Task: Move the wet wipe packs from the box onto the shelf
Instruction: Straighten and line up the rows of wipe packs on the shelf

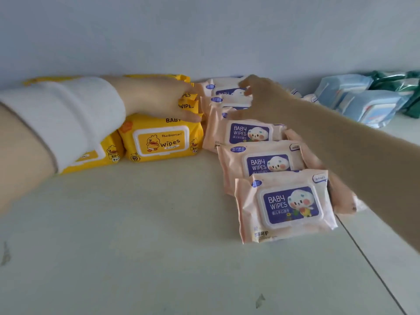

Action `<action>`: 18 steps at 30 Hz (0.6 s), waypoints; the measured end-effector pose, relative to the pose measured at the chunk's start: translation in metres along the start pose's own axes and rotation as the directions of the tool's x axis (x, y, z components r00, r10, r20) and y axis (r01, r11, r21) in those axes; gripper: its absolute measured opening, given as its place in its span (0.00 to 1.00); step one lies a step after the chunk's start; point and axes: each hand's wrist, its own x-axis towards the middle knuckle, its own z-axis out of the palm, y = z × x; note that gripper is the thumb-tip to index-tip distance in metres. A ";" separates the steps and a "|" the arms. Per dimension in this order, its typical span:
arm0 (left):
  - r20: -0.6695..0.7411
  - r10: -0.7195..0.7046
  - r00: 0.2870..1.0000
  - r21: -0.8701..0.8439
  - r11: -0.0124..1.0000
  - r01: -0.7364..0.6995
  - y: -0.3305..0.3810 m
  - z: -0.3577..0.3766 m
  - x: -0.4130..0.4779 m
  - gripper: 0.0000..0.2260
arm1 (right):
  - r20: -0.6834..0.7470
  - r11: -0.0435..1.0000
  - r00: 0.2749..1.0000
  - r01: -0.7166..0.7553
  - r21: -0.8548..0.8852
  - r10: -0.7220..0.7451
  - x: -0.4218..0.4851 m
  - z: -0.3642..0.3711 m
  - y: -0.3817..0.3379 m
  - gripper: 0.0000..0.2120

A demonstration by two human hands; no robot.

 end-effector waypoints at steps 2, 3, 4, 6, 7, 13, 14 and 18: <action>-0.052 0.058 0.997 -0.012 0.998 -0.059 0.018 0.001 0.017 0.29 | 0.092 0.998 0.994 -0.048 -0.041 0.052 0.000 -0.015 0.029 0.38; -0.071 0.069 0.995 -0.025 0.997 -0.071 0.026 0.003 0.028 0.27 | 0.149 0.995 0.986 -0.063 -0.072 0.073 0.001 -0.019 0.041 0.37; -0.086 0.063 0.994 -0.047 0.997 -0.067 0.033 0.004 0.038 0.26 | 0.198 0.993 0.977 -0.058 -0.104 0.078 0.001 -0.019 0.052 0.37; -0.114 0.023 0.993 -0.098 0.995 -0.034 0.045 0.009 0.059 0.24 | 0.244 0.988 0.969 0.013 -0.156 0.026 0.007 -0.014 0.068 0.36; -0.122 -0.002 0.993 -0.121 0.993 -0.013 0.050 0.011 0.070 0.22 | 0.241 0.981 0.970 0.070 -0.181 -0.025 0.011 -0.010 0.072 0.36; -0.098 -0.135 0.986 -0.220 0.969 0.111 0.064 0.025 0.118 0.16 | 0.231 0.889 0.935 0.332 -0.315 -0.268 0.033 0.009 0.093 0.43; -0.068 -0.143 0.987 -0.223 0.967 0.124 0.064 0.026 0.121 0.15 | 0.235 0.875 0.924 0.367 -0.316 -0.302 0.034 0.010 0.095 0.43; -0.040 -0.142 0.989 -0.233 0.964 0.129 0.060 0.027 0.123 0.10 | 0.245 0.863 0.898 0.425 -0.273 -0.365 0.037 0.008 0.090 0.37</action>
